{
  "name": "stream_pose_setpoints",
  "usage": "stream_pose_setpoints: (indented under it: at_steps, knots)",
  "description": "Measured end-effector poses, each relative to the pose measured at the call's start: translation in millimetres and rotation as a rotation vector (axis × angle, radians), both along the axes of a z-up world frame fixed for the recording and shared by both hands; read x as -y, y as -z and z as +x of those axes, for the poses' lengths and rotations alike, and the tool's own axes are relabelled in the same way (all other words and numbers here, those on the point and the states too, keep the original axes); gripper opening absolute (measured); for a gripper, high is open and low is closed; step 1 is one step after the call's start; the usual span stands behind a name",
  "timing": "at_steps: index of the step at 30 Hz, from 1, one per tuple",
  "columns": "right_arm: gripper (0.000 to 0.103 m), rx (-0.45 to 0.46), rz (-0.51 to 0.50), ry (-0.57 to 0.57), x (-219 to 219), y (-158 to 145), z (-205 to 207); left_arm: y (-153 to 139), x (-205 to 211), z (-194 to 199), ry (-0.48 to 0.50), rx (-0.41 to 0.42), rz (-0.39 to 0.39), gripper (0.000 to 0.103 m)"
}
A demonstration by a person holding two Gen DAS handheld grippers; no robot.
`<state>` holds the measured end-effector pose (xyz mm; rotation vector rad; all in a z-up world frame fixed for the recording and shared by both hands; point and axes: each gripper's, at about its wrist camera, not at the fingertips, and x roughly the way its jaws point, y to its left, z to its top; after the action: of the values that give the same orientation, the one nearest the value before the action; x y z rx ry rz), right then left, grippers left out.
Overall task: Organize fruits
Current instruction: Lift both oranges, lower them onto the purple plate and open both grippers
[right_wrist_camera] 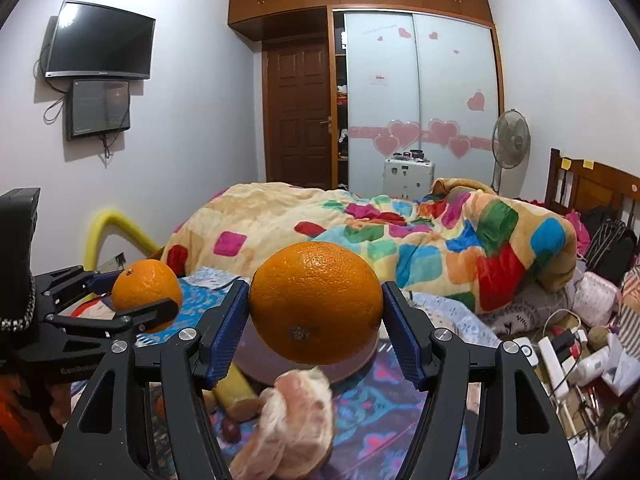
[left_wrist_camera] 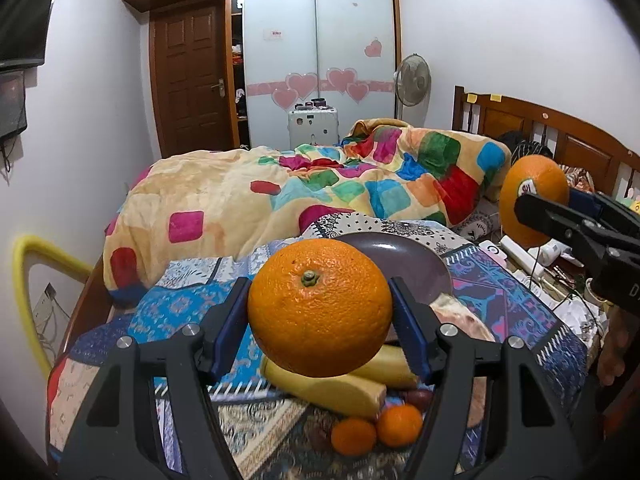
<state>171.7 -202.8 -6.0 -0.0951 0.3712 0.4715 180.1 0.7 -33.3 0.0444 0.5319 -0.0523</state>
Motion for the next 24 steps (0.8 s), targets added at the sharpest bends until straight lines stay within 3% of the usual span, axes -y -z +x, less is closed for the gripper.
stream_pose_setpoints:
  at_steps: [9,14,24]
  knots:
    - [0.063,-0.057,-0.015,0.012,-2,13,47,7,4,41,0.003,-0.046,-0.005,0.067]
    - [0.063,-0.137,-0.029,0.001,-5,26,75,13,6,67,-0.006,-0.071,0.037,0.067]
    - [0.063,-0.267,-0.098,-0.001,-13,52,116,35,9,119,0.012,-0.191,0.046,0.067]
